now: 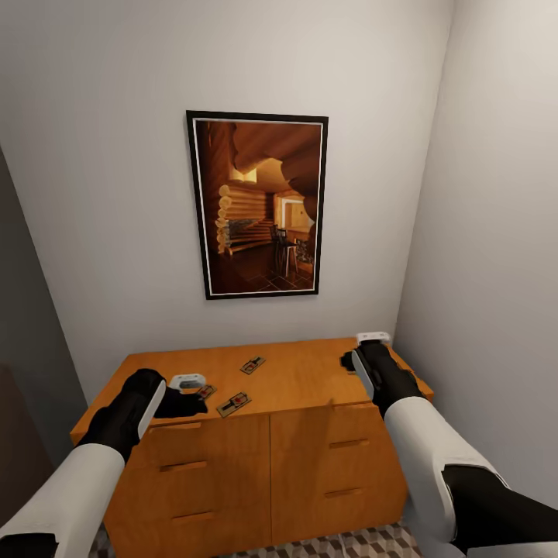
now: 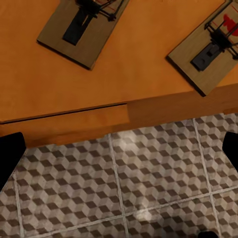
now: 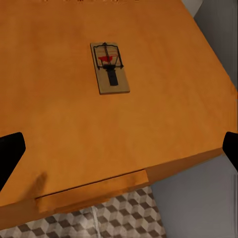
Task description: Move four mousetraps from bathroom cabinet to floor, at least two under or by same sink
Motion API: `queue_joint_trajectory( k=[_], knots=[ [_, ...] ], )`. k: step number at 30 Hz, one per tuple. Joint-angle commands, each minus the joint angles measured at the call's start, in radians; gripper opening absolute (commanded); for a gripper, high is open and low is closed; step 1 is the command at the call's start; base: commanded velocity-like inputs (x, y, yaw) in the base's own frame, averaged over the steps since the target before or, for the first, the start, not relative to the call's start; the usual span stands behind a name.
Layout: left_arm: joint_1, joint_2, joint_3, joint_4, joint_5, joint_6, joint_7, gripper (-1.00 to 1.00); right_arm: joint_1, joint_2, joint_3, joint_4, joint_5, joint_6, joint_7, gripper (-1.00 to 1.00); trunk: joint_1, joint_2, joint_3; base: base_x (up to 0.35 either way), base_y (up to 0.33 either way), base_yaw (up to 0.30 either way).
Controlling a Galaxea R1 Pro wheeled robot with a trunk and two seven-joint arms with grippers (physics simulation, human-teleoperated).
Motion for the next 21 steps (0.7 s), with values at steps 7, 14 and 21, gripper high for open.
queue_joint_trajectory(
  k=[7,14,21],
  knots=[
    [-0.002,0.007,-0.001,-0.005,0.004,0.003,0.032,1.00,-0.001,-0.034,-0.009,-0.008,0.009,0.005,0.006,1.00,0.000,-0.001,-0.002,0.000,0.000,0.000],
    [-0.001,0.007,-0.001,-0.006,0.009,0.002,0.040,1.00,-0.001,-0.044,-0.009,-0.026,0.008,0.012,0.009,1.00,0.000,-0.001,-0.002,0.000,0.000,0.000],
    [-0.001,0.007,0.001,-0.006,0.010,0.002,0.042,1.00,-0.001,-0.043,-0.010,-0.034,0.006,0.013,0.009,1.00,0.000,-0.001,-0.002,0.000,0.000,0.000]
  ],
)
